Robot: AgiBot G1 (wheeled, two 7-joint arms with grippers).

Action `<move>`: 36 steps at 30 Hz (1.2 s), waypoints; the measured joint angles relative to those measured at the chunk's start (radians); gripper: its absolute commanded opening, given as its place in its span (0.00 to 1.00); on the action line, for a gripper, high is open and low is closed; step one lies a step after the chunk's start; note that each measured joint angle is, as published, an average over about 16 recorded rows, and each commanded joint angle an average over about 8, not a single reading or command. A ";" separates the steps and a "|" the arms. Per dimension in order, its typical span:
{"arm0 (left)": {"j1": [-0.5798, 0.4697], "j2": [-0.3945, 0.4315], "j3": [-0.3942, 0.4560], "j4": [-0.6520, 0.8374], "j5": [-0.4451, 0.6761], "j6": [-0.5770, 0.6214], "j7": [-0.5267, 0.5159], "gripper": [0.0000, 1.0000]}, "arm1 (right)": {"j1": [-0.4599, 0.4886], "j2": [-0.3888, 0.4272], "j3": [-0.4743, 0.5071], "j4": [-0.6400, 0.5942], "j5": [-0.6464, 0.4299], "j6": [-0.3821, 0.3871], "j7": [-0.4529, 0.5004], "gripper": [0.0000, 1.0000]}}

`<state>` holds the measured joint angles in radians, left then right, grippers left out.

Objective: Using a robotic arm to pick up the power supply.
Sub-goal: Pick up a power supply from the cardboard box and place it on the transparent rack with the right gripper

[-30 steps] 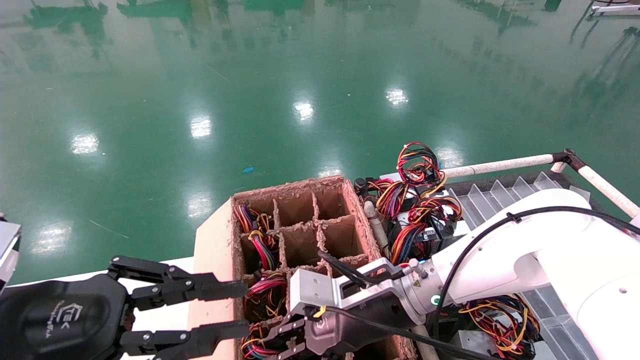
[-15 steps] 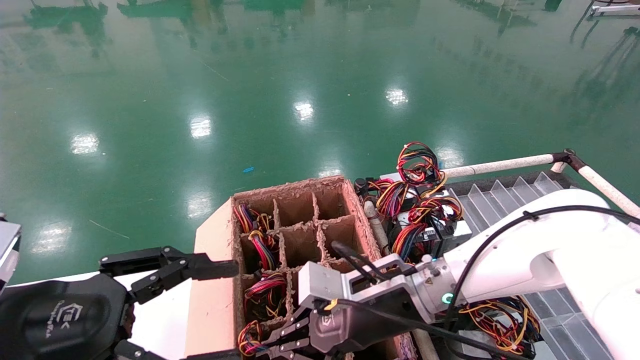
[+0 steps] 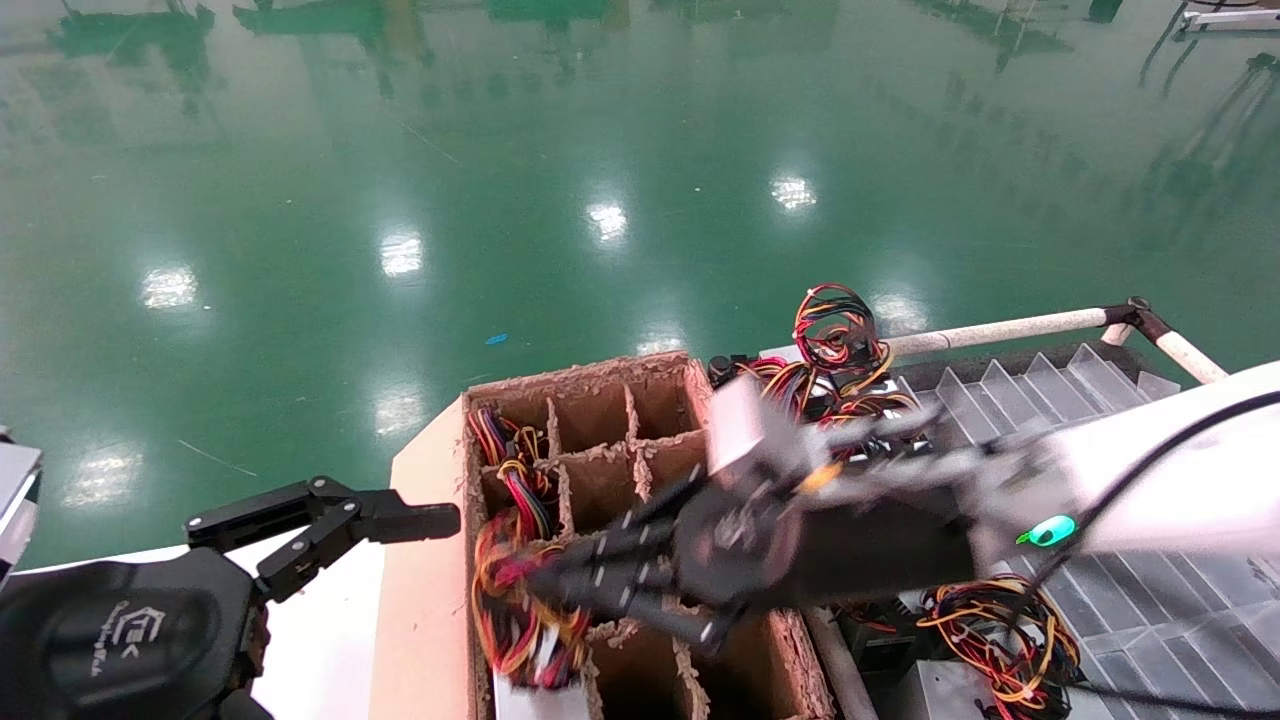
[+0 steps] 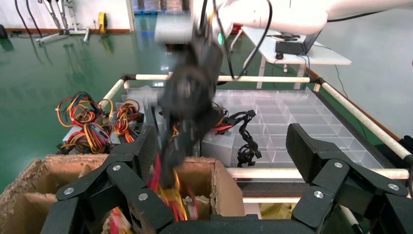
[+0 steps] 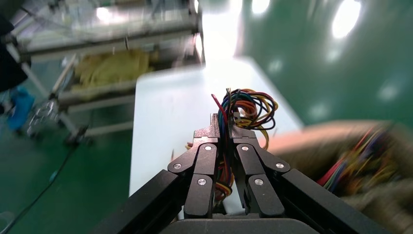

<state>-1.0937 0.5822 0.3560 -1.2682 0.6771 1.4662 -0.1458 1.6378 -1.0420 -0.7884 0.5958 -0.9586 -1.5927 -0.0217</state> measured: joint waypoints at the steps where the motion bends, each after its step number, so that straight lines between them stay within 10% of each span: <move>1: 0.000 0.000 0.000 0.000 0.000 0.000 0.000 1.00 | 0.008 0.017 0.001 0.018 0.020 0.001 0.006 0.00; 14: 0.000 0.000 0.000 0.000 0.000 0.000 0.000 1.00 | 0.210 0.135 -0.001 0.006 0.127 0.017 -0.004 0.00; 36: 0.000 0.000 0.000 0.000 0.000 0.000 0.000 1.00 | 0.582 0.117 -0.124 -0.446 -0.151 0.296 -0.231 0.00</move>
<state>-1.0939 0.5820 0.3565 -1.2682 0.6767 1.4661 -0.1456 2.2196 -0.9248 -0.9129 0.1499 -1.1095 -1.2968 -0.2529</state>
